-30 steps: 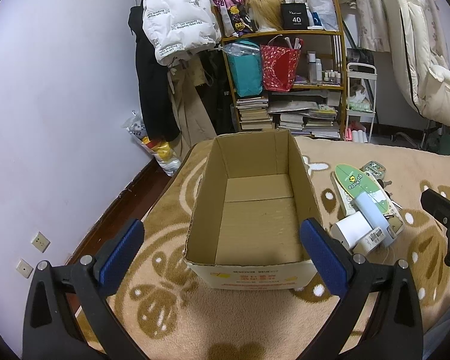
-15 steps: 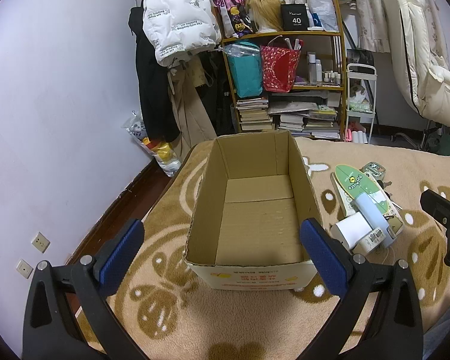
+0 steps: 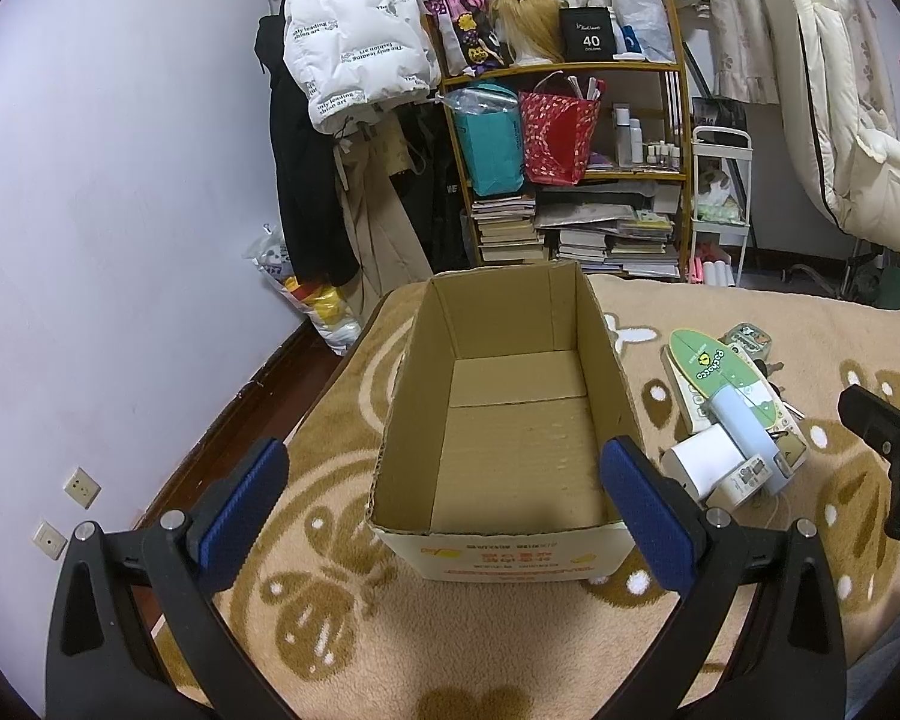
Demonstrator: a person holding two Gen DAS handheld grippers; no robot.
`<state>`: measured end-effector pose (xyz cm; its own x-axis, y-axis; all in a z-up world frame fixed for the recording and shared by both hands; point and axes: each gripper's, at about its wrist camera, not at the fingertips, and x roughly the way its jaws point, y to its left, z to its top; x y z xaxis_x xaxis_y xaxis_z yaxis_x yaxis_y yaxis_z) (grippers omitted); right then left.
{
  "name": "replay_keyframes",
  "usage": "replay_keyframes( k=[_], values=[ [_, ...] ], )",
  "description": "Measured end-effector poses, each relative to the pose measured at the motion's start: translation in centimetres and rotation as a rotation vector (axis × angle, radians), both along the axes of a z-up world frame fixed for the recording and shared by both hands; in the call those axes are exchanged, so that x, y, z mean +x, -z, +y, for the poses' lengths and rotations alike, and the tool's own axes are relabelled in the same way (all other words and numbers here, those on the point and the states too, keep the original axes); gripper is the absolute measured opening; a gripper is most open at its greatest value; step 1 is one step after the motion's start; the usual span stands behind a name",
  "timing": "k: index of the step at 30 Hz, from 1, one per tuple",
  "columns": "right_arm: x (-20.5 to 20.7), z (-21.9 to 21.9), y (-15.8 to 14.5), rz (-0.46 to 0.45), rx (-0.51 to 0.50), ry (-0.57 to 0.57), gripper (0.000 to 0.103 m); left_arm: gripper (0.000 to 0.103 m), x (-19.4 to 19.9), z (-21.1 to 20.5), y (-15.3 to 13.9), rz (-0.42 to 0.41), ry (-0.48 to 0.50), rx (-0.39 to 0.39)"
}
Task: Organize rigid objects
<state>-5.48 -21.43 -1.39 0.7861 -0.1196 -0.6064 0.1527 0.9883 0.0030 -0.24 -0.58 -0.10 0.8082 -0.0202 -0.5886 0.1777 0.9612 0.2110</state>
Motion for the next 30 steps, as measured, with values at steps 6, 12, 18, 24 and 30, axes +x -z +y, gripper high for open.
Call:
replay_keyframes(
  k=[6, 12, 18, 24, 30],
  values=[
    [0.1, 0.1, 0.3, 0.005, 0.004, 0.000, 0.103, 0.103, 0.1, -0.1, 0.1, 0.001, 0.001, 0.003],
    [0.0, -0.5, 1.4, 0.018, 0.010, 0.001, 0.103, 0.103, 0.6, 0.3, 0.1, 0.018, 0.004, -0.018],
    [0.9, -0.6, 1.4, 0.042, -0.005, 0.002, 0.103, 0.103, 1.7, 0.5, 0.5, 0.065, 0.014, -0.033],
    [2.4, -0.5, 2.0, 0.076, -0.010, -0.012, 0.103, 0.103, 4.3, 1.5, 0.8, 0.135, -0.011, -0.065],
    [3.8, -0.6, 2.8, 0.102, 0.003, -0.026, 0.103, 0.103, 7.1, 1.9, 2.0, 0.187, -0.016, -0.051]
  ],
)
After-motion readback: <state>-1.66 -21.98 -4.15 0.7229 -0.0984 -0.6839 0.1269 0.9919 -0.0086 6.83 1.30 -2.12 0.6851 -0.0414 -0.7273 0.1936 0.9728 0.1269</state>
